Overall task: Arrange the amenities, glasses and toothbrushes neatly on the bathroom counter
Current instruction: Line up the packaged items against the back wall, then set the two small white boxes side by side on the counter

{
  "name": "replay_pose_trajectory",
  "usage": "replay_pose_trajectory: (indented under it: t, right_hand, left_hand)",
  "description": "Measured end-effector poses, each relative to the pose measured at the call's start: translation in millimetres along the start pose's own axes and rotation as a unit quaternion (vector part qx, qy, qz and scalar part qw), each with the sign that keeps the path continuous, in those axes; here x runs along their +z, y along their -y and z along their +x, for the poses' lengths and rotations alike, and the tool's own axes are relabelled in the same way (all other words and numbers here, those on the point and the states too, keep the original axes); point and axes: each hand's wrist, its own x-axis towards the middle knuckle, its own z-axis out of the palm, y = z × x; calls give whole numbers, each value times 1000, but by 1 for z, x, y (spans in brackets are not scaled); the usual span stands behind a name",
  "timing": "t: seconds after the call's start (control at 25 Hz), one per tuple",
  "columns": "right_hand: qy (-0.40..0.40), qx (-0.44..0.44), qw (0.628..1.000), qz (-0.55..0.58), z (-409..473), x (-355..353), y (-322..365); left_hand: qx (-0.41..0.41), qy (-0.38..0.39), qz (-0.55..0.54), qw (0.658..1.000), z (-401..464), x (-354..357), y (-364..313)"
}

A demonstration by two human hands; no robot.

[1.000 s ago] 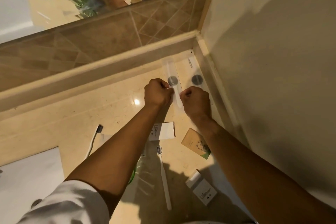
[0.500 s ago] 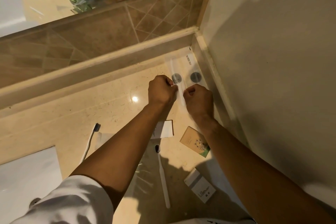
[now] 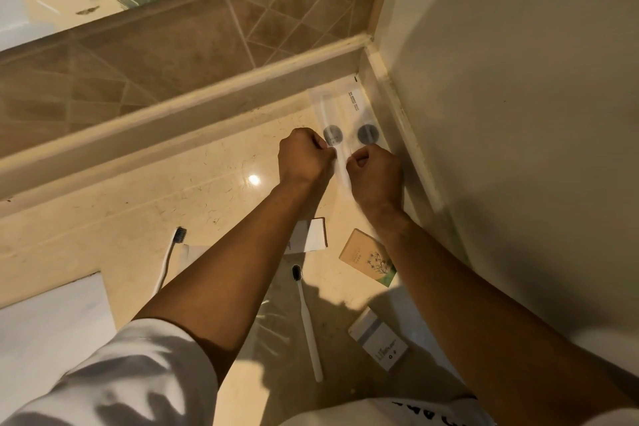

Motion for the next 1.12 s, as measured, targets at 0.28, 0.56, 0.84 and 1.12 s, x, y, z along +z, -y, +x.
replay_pose_trajectory:
  t: [0.28, 0.56, 0.84, 1.12]
  right_hand:
    - [-40, -19, 999, 18, -6, 1, -1]
    - [51, -163, 982, 83, -56, 2, -24]
    - [111, -271, 956, -10, -107, 13, -30]
    - [44, -320, 945, -54, -116, 18, -15]
  left_hand:
    - [14, 6, 31, 999, -7, -8, 1]
    - [146, 126, 161, 968, -52, -54, 29]
    - [163, 161, 326, 917, -97, -79, 72]
    - [157, 152, 344, 913, -109, -63, 87]
